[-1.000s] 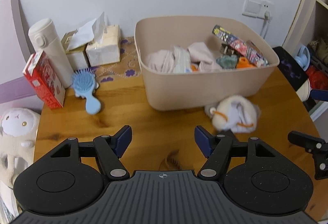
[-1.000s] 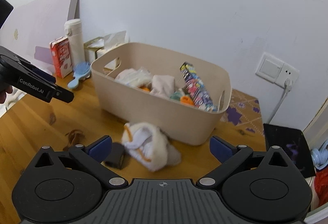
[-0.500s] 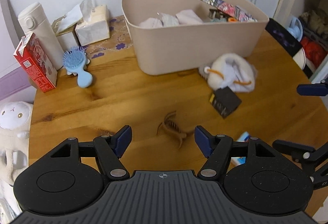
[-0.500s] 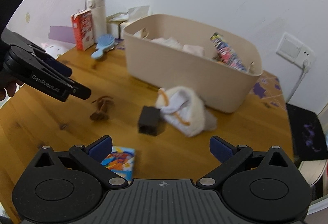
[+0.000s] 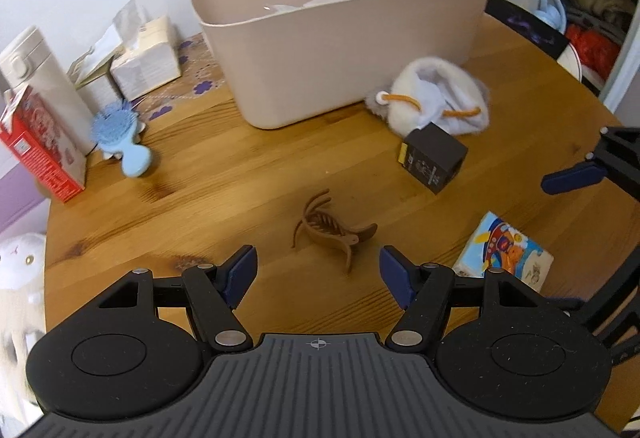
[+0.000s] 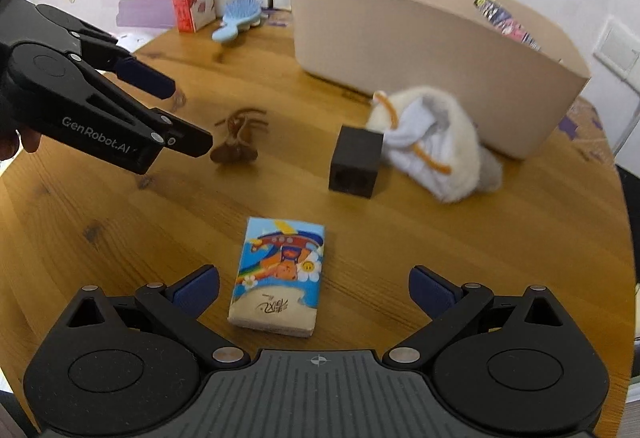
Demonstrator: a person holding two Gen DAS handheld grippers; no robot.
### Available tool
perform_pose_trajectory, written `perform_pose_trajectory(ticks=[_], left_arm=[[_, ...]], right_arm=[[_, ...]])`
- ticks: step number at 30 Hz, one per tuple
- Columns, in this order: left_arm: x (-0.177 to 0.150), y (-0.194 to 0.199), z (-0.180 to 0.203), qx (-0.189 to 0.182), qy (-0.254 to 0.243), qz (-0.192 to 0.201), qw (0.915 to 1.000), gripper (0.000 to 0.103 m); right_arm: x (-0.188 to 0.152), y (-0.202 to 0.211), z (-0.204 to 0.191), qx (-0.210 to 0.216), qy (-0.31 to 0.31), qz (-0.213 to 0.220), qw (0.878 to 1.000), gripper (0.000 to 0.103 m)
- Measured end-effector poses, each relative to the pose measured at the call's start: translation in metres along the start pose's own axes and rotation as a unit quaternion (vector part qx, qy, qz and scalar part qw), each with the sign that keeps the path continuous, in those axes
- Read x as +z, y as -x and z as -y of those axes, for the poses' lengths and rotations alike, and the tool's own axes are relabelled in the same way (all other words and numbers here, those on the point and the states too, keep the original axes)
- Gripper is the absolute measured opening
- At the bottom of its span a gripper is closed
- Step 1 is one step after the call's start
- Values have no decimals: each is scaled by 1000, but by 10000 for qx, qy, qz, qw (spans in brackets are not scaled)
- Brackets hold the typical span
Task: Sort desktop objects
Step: 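Move both open tools down to the claw clip and rainbow tissue pack, then grasp the brown claw clip with the left tool while the right tool grasps the rainbow tissue pack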
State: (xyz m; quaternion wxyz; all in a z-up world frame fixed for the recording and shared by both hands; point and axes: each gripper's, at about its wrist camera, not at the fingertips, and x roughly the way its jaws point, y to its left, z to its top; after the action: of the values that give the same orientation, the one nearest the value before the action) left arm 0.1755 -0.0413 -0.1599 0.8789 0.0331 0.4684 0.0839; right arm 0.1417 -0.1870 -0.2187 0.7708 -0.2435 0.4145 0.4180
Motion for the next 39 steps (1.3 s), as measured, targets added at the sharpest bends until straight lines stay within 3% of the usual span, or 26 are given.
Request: perform_pose_trajectory(ticks=[7, 17, 20, 24, 29, 39], left_arm=[[3, -19, 1, 97, -187, 13, 9998, 69], [14, -38, -3, -68, -282, -21, 9996, 69], [15, -43, -2, -226, -343, -114, 9991, 66], [16, -44, -2, -476, -307, -102, 9983, 48], [16, -44, -1, -582, -352, -147, 9976, 48], [16, -25, -6, -569, -264, 61, 9980, 48]], right_arm=[[0, -10, 9, 18, 105, -20, 9999, 95], [7, -19, 28, 77, 132, -56, 9999, 88], [10, -20, 30, 134, 150, -54, 9998, 81], [12, -17, 32, 186, 175, 37, 9997, 71], [14, -16, 33, 225, 194, 91, 9995, 48], [12, -2, 36, 65, 168, 221, 9996, 43]])
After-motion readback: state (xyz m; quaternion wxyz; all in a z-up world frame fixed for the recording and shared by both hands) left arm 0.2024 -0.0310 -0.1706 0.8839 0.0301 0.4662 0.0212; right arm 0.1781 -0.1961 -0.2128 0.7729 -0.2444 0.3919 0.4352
